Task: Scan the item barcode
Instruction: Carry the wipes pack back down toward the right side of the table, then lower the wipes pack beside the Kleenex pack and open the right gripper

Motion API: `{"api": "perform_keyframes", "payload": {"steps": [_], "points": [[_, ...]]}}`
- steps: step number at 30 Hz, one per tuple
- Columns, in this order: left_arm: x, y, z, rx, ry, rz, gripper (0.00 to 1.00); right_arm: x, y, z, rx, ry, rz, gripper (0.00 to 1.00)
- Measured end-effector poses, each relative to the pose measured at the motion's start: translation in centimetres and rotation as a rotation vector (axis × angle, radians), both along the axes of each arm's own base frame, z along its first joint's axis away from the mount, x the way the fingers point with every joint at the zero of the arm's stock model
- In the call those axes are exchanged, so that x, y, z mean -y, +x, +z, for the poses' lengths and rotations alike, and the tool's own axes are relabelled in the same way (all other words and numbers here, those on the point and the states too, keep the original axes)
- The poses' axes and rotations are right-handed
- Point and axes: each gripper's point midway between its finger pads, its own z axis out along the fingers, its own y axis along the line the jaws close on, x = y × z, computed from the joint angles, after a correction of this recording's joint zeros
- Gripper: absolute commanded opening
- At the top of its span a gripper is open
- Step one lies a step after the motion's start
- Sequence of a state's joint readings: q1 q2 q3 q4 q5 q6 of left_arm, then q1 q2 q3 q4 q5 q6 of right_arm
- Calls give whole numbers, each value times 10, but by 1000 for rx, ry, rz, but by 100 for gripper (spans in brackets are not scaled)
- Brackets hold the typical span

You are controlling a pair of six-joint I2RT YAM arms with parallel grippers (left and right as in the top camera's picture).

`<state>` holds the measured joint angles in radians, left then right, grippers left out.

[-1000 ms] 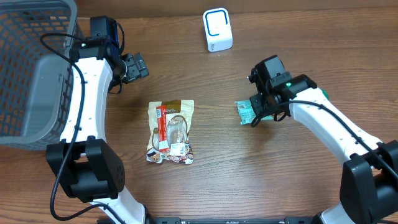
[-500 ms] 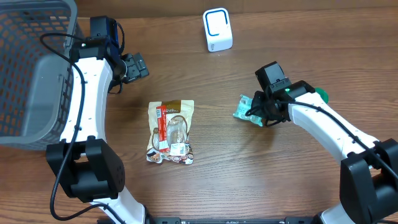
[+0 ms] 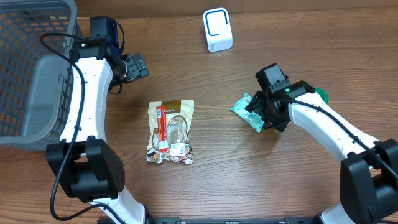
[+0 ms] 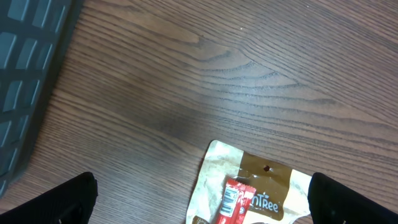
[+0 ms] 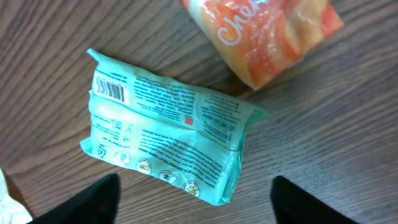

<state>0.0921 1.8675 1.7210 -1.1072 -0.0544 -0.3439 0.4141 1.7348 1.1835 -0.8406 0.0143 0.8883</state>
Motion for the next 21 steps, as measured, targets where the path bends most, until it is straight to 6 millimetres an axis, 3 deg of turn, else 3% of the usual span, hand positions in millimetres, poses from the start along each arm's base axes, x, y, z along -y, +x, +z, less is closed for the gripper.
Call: {"api": "perform_keyframes", "payload": {"steps": [7,15,21], "points": [[0,0,0,0,0,0,100,-9,20,6,111,-22,223,17],[0,0,0,0,0,0,100,-11,26,7,156,-64,384,16],[0,0,0,0,0,0,100,-6,19,-22,69,-96,417,13]]}}
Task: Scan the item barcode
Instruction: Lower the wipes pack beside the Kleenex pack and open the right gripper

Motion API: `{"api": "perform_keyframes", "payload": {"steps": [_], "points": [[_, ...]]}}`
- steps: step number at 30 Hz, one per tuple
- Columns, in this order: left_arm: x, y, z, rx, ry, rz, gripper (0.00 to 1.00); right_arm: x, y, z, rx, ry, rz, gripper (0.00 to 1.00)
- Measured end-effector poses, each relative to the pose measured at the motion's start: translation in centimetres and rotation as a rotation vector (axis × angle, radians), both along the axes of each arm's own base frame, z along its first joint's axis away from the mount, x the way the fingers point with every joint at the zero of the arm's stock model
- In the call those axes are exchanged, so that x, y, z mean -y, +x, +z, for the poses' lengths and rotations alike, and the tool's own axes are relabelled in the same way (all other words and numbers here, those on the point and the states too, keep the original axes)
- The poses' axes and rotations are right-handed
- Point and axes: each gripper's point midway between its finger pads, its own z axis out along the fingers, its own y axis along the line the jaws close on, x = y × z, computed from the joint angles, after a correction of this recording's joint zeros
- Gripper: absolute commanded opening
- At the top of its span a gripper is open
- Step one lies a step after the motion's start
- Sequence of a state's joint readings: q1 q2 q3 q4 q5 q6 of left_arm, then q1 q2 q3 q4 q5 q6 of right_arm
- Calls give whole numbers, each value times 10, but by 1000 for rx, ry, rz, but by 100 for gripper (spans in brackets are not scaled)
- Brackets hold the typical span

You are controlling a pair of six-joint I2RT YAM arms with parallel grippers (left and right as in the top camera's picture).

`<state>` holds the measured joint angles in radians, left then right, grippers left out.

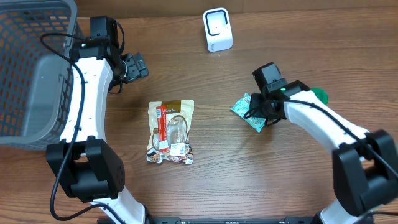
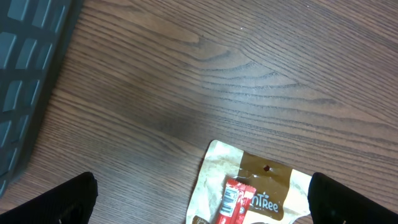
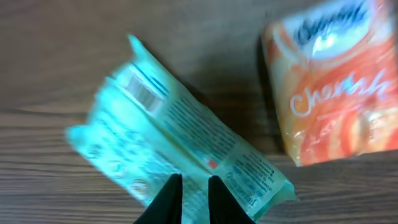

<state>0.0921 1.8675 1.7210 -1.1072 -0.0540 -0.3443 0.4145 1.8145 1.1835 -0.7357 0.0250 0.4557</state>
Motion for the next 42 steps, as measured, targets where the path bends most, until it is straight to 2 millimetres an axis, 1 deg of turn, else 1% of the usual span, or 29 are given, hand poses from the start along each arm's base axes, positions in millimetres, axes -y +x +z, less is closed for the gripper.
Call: {"api": "perform_keyframes", "payload": {"steps": [2,4,8,11,14,16,17,21,23,25,29,34,36,38,42], "points": [[0,0,0,0,0,0,100,3,-10,-13,-59,-21,10,9],[0,0,0,0,0,0,100,7,-21,-19,-111,-38,13,8],[0,0,0,0,0,0,100,9,-39,-20,-192,-37,18,10],[0,0,0,0,0,0,100,7,-47,-20,-227,-21,23,12],[0,0,0,0,0,0,100,6,-54,-15,-270,-14,24,15],[0,0,0,0,0,0,100,3,-52,-8,-276,-8,25,17],[0,0,0,0,0,0,100,0,-47,-2,-268,-1,25,17],[0,0,0,0,0,0,100,-16,-13,24,-160,51,34,17],[0,0,0,0,0,0,100,-21,-3,29,-121,70,37,16],[0,0,0,0,0,0,100,-22,0,30,-108,77,38,16],[0,0,0,0,0,0,100,-25,3,27,-90,86,44,13],[0,0,0,0,0,0,100,-28,-4,10,-95,101,57,12],[0,0,0,0,0,0,100,-35,-7,2,-91,122,72,11],[0,0,0,0,0,0,100,-46,-11,-6,-80,150,101,9],[0,0,0,0,0,0,100,-62,-16,-11,-61,169,155,8]]}}
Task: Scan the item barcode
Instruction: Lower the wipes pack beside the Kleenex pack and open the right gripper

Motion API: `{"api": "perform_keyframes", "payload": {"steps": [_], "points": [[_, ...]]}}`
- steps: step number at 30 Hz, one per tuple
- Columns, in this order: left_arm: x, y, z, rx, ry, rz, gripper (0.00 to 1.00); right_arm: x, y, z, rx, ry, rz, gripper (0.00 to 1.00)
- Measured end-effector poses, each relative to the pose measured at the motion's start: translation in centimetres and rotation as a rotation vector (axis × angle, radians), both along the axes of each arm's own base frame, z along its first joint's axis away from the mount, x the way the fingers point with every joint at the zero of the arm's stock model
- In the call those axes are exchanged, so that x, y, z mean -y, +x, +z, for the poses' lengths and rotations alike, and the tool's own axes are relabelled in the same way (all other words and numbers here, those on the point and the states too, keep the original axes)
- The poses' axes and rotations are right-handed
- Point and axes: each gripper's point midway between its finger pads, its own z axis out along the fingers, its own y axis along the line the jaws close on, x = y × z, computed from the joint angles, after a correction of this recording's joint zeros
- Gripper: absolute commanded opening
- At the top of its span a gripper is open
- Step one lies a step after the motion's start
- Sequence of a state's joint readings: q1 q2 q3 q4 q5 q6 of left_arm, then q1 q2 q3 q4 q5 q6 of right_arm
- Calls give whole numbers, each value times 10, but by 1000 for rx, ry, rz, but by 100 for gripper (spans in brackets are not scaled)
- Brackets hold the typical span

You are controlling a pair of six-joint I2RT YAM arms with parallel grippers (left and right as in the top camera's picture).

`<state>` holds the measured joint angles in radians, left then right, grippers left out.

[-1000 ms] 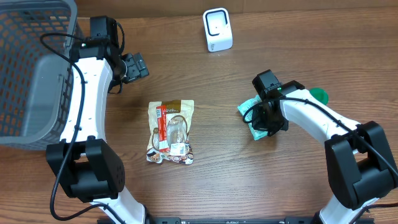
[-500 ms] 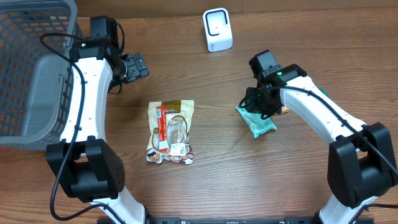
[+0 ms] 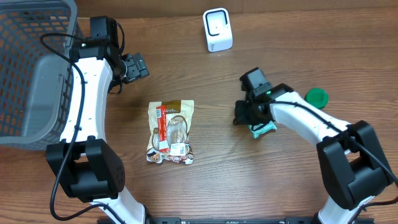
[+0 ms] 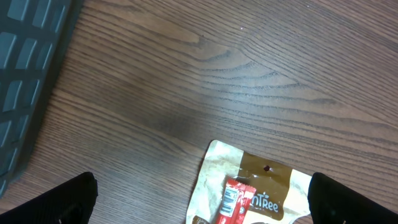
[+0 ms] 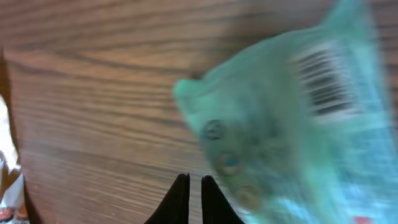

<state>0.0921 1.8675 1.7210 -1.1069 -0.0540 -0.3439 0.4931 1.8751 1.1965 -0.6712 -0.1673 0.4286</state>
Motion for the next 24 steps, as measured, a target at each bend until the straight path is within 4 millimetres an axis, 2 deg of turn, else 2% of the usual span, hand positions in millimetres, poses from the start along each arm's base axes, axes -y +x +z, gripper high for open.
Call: {"api": "perform_keyframes", "payload": {"steps": [4,13,24], "points": [[0,0,0,0,0,0,100,-5,0,-1,33,-31,26,8],[0,0,0,0,0,0,100,13,4,-4,60,-130,3,8],[0,0,0,0,0,0,100,51,2,-8,78,-333,-31,8]]}}
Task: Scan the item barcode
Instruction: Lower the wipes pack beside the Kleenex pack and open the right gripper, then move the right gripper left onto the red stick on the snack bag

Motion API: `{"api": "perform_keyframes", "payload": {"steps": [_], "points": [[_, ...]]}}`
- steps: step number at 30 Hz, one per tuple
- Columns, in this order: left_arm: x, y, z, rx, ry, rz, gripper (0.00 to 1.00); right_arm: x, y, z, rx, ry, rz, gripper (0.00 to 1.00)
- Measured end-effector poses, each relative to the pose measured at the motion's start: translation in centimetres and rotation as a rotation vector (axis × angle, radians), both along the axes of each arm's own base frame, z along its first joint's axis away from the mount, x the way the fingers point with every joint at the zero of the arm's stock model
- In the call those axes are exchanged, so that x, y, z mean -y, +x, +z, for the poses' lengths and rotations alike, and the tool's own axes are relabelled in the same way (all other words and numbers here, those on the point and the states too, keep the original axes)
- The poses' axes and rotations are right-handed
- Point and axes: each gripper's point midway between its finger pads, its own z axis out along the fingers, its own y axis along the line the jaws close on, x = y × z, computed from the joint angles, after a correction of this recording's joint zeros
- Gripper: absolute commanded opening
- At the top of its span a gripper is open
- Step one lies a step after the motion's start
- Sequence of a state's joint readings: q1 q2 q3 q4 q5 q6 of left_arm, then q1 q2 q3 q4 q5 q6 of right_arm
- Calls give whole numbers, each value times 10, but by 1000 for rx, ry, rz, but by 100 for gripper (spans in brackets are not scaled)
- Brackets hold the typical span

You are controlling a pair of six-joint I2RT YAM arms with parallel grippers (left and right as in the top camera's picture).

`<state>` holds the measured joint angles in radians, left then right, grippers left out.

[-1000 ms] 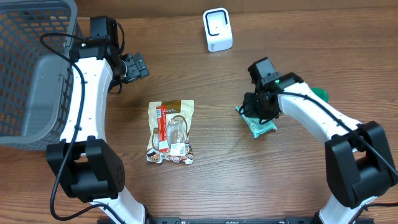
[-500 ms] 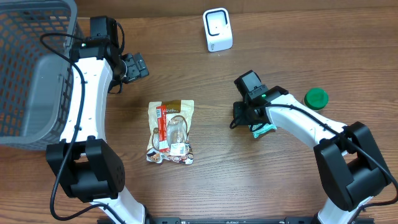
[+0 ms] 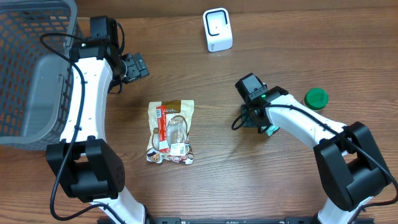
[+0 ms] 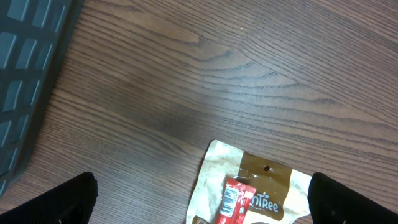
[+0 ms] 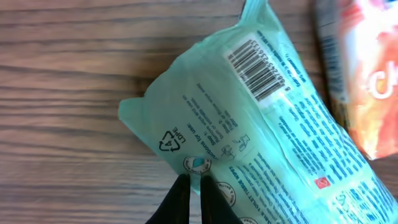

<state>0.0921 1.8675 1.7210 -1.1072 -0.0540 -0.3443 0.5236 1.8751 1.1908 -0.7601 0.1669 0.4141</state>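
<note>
A teal tissue pack (image 5: 261, 118) lies on the wood table with its barcode (image 5: 261, 62) facing up. My right gripper (image 5: 194, 182) is shut, its tips resting on the pack's near edge. In the overhead view that gripper (image 3: 256, 119) covers most of the pack (image 3: 268, 129). The white scanner (image 3: 217, 29) stands at the back of the table. My left gripper (image 4: 202, 208) hangs open above the table, over the top edge of a brown-and-cream snack bag (image 4: 255, 186); it is also seen from overhead (image 3: 134, 67).
The snack bag (image 3: 171, 130) lies mid-table with a red bar on it. An orange packet (image 5: 367, 81) lies right beside the teal pack. A green lid (image 3: 316, 97) sits to the right. A grey basket (image 3: 31, 68) fills the far left.
My right gripper, still shut, has shifted from the wood beside the pack onto the pack's edge. The pack has moved slightly right. The left arm has not moved.
My right gripper was open over the teal pack. It then stood shut above it. Later the pack lay turned and lower right on the table, uncovering the green lid. Now the shut tips rest on its edge. The left arm has stayed still.
</note>
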Motion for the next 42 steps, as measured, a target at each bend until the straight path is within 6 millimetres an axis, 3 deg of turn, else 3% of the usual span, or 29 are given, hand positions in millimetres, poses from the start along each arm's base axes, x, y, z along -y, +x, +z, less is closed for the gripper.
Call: {"api": "perform_keyframes", "payload": {"steps": [10,16,18,22,25,29,35,40,42], "points": [[0,0,0,0,0,0,100,28,18,2,39,-21,-95,8],[0,0,0,0,0,0,100,17,18,4,-1,73,-97,9],[0,0,0,0,0,0,100,-2,22,13,-9,166,-77,14],[0,0,0,0,0,0,100,-58,41,42,26,444,10,17],[0,0,0,0,0,0,100,-98,39,59,42,590,100,24],[0,0,0,0,0,0,100,-152,18,72,65,661,243,39],[0,0,0,0,0,0,100,-224,-26,85,137,683,435,41],[0,0,0,0,0,0,100,-259,-50,94,207,685,519,43],[0,0,0,0,0,0,100,-264,-53,96,227,685,529,43]]}}
